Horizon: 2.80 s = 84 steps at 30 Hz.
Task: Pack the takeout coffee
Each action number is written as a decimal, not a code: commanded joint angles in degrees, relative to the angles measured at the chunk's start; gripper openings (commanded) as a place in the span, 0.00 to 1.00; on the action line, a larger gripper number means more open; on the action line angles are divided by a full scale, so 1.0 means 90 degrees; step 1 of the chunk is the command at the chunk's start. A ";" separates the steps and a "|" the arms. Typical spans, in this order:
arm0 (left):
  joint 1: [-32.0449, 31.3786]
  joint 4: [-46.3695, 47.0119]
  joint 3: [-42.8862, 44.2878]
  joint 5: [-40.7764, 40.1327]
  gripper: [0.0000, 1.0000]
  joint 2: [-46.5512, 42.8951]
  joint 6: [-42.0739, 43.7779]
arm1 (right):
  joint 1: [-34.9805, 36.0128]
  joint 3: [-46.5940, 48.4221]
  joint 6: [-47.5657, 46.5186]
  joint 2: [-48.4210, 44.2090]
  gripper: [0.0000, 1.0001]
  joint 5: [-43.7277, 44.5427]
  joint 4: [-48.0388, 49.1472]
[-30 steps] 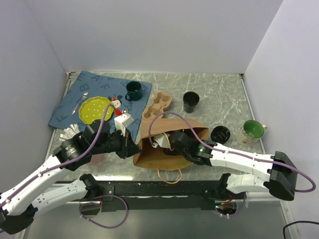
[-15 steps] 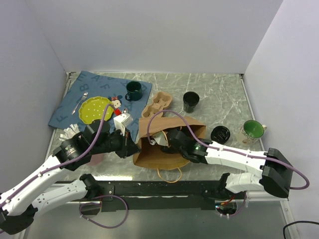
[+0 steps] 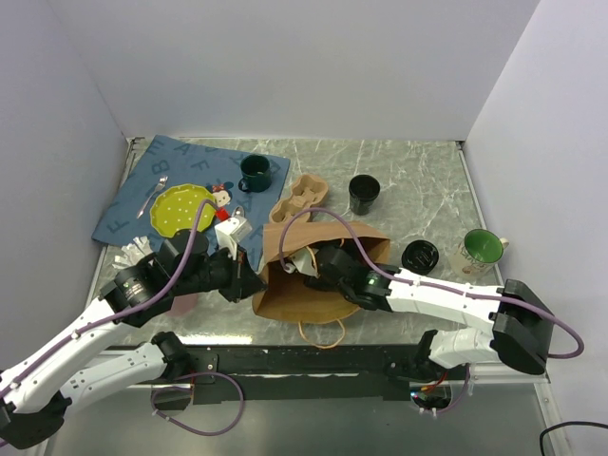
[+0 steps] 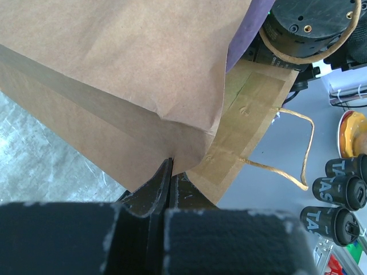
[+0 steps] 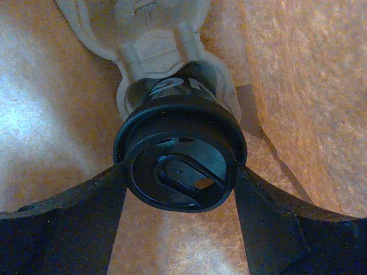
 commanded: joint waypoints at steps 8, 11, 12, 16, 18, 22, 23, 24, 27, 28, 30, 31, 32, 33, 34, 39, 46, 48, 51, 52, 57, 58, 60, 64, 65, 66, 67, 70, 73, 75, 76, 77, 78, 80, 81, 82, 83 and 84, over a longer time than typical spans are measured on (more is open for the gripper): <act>-0.0042 -0.0088 -0.0029 0.0420 0.01 -0.0015 -0.0055 | -0.0242 -0.0039 0.0603 0.0388 0.29 0.0058 -0.0274; -0.0042 -0.0078 -0.0029 0.0440 0.01 0.0014 -0.0045 | -0.0281 -0.0030 0.0515 0.0466 0.32 0.0039 -0.0186; -0.0042 -0.0068 -0.0019 0.0440 0.01 0.0014 -0.0046 | -0.0291 0.0009 0.0515 0.0524 0.33 0.0048 -0.0176; -0.0032 -0.0078 0.0010 0.0459 0.01 0.0024 -0.0046 | -0.0359 0.0010 0.0485 0.0593 0.34 0.0029 -0.0118; -0.0042 -0.0097 0.0010 0.0440 0.01 0.0014 -0.0046 | -0.0379 0.0019 0.0485 0.0622 0.34 0.0019 -0.0089; -0.0032 -0.0097 0.0010 0.0440 0.01 0.0014 -0.0046 | -0.0437 0.0078 0.0515 0.0700 0.37 -0.0010 -0.0088; -0.0042 -0.0097 0.0010 0.0449 0.01 0.0024 -0.0046 | -0.0457 0.0097 0.0524 0.0710 0.40 -0.0010 -0.0108; -0.0042 -0.0107 0.0020 0.0430 0.01 0.0024 -0.0046 | -0.0466 0.0117 0.0534 0.0739 0.41 -0.0010 -0.0089; -0.0042 -0.0117 0.0030 0.0430 0.01 0.0024 -0.0055 | -0.0476 0.0175 0.0564 0.0711 0.54 -0.0020 -0.0127; -0.0032 -0.0107 0.0030 0.0430 0.01 0.0024 -0.0046 | -0.0486 0.0205 0.0573 0.0691 0.62 -0.0020 -0.0156; -0.0042 -0.0117 0.0059 0.0430 0.01 0.0033 -0.0026 | -0.0486 0.0263 0.0564 0.0623 0.68 -0.0001 -0.0225; -0.0042 -0.0126 0.0069 0.0420 0.01 0.0043 -0.0026 | -0.0476 0.0283 0.0583 0.0584 0.70 0.0019 -0.0235; -0.0042 -0.0127 0.0088 0.0420 0.01 0.0063 -0.0016 | -0.0486 0.0322 0.0583 0.0545 0.71 0.0019 -0.0302; -0.0042 -0.0127 0.0117 0.0410 0.01 0.0073 0.0013 | -0.0486 0.0332 0.0593 0.0448 0.73 0.0009 -0.0332; -0.0042 -0.0127 0.0137 0.0401 0.01 0.0102 0.0032 | -0.0476 0.0342 0.0603 0.0398 0.75 0.0048 -0.0361; -0.0042 -0.0156 0.0254 0.0391 0.01 0.0209 0.0169 | -0.0486 0.0507 0.0515 0.0193 0.78 0.0126 -0.0537; -0.0032 -0.0214 0.0508 0.0371 0.01 0.0395 0.0238 | -0.0476 0.0791 0.0573 -0.0022 0.87 0.0019 -0.0976; -0.0042 -0.0224 0.0567 0.0371 0.01 0.0405 0.0238 | -0.0486 0.0820 0.0603 -0.0148 0.87 -0.0029 -0.1074; -0.0042 -0.0244 0.0635 0.0391 0.01 0.0434 0.0257 | -0.0486 0.0810 0.0632 -0.0315 0.88 -0.0137 -0.1250; -0.0042 -0.0244 0.0645 0.0391 0.01 0.0444 0.0257 | -0.0476 0.0849 0.0661 -0.0344 0.89 -0.0176 -0.1308; -0.0032 -0.0224 0.0752 0.0420 0.01 0.0502 0.0238 | -0.0486 0.0976 0.0759 -0.0539 0.95 -0.0332 -0.1777; -0.0042 -0.0224 0.0762 0.0430 0.01 0.0531 0.0228 | -0.0486 0.0996 0.0788 -0.0578 0.95 -0.0400 -0.1845; -0.0042 -0.0214 0.0811 0.0440 0.01 0.0561 0.0238 | -0.0476 0.1035 0.0817 -0.0666 0.95 -0.0459 -0.2030; -0.0032 -0.0244 0.0948 0.0459 0.01 0.0658 0.0247 | -0.0486 0.1278 0.0886 -0.0725 0.93 -0.0625 -0.2334; -0.0032 -0.0234 0.0987 0.0479 0.01 0.0668 0.0247 | -0.0476 0.1327 0.0896 -0.0735 0.93 -0.0635 -0.2412; -0.0042 -0.0224 0.1006 0.0469 0.01 0.0678 0.0228 | -0.0476 0.1376 0.0915 -0.0754 0.93 -0.0655 -0.2461; -0.0032 -0.0215 0.1026 0.0479 0.01 0.0707 0.0228 | -0.0467 0.1473 0.0925 -0.0764 0.93 -0.0684 -0.2568; -0.0042 -0.0224 0.1123 0.0518 0.01 0.0766 0.0189 | -0.0476 0.1640 0.0935 -0.0813 0.92 -0.0772 -0.2783; -0.0032 -0.0244 0.1289 0.0518 0.01 0.0844 0.0169 | -0.0467 0.1825 0.0974 -0.0842 0.90 -0.0918 -0.3017; -0.0032 -0.0263 0.1348 0.0489 0.01 0.0902 0.0150 | -0.0437 0.1962 0.1012 -0.0852 0.89 -0.0938 -0.3135; -0.0032 -0.0283 0.1416 0.0498 0.01 0.0903 0.0140 | -0.0418 0.2011 0.1013 -0.0862 0.89 -0.0948 -0.3232; -0.0032 -0.0273 0.1446 0.0508 0.01 0.0932 0.0130 | -0.0418 0.2050 0.1032 -0.0881 0.89 -0.0957 -0.3262; -0.0032 -0.0263 0.1475 0.0508 0.01 0.0961 0.0121 | -0.0408 0.2118 0.1061 -0.0881 0.89 -0.1015 -0.3320; -0.0032 -0.0292 0.1602 0.0508 0.01 0.1020 0.0082 | -0.0418 0.2197 0.1149 -0.0891 0.89 -0.1103 -0.3505; -0.0032 -0.0302 0.1660 0.0527 0.01 0.1088 0.0072 | -0.0379 0.2294 0.1198 -0.0882 0.88 -0.1123 -0.3574; -0.0023 -0.0312 0.1719 0.0528 0.01 0.1117 0.0062 | -0.0359 0.2343 0.1247 -0.0872 0.88 -0.1124 -0.3633; -0.0022 -0.0302 0.1748 0.0528 0.01 0.1147 0.0033 | -0.0330 0.2382 0.1276 -0.0872 0.88 -0.1153 -0.3749; -0.0013 -0.0312 0.1778 0.0508 0.01 0.1186 0.0023 | -0.0311 0.2441 0.1305 -0.0881 0.87 -0.1172 -0.3808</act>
